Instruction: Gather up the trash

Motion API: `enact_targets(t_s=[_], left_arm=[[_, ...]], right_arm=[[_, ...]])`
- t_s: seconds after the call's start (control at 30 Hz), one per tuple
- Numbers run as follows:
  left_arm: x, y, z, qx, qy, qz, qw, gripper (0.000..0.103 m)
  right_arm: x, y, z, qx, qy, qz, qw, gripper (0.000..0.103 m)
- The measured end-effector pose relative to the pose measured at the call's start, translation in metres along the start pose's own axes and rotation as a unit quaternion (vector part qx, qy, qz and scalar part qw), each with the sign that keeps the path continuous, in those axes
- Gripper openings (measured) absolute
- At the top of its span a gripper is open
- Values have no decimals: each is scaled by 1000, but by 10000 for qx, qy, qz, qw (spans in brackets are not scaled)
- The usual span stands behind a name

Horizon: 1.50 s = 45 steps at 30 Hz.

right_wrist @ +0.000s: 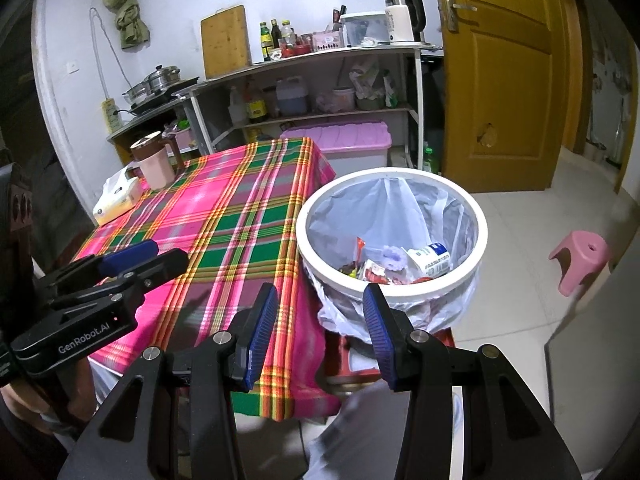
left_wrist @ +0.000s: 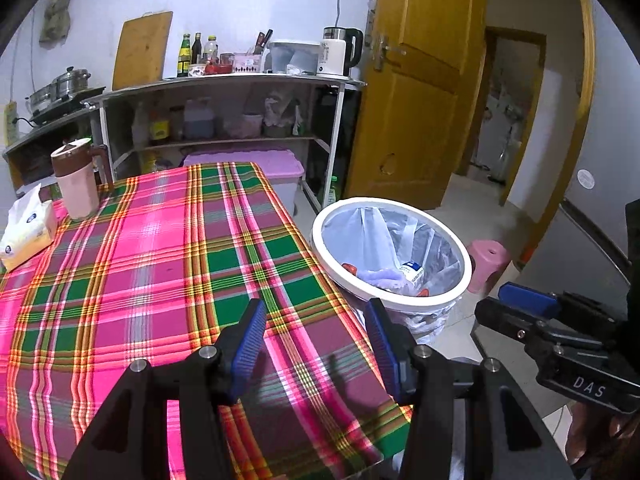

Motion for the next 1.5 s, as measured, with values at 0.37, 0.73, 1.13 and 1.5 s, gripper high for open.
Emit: enact_targets(t_s=[0.37,0.73,1.13,1.5], left_arm=[[2,4,-9,55,-60,49,10000,51],[6,2,-12,64,-45,90,9999,51],[6,3,-12,66,-53,89,9999,51],[6,3,-12,55,-46,85,9999,51]], right_arm=[[-1,4,-6,17,26,-19,10000,46],[1,4,-6,14,24,-18,10000,46],[1,5,-7,3,26,-35,10000,46],[1,6,-7,-2,28,-31,10000,46]])
Point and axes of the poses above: each gripper's, at about its wrist camera, not at the fingertips, and z roughly the way its jaws point, x to its right, y to its underside, the point moved 10 cm from there along z, roughly the way its jaws point, and after that the axes turned 4 degrees about -y, right-handed, at the moved point
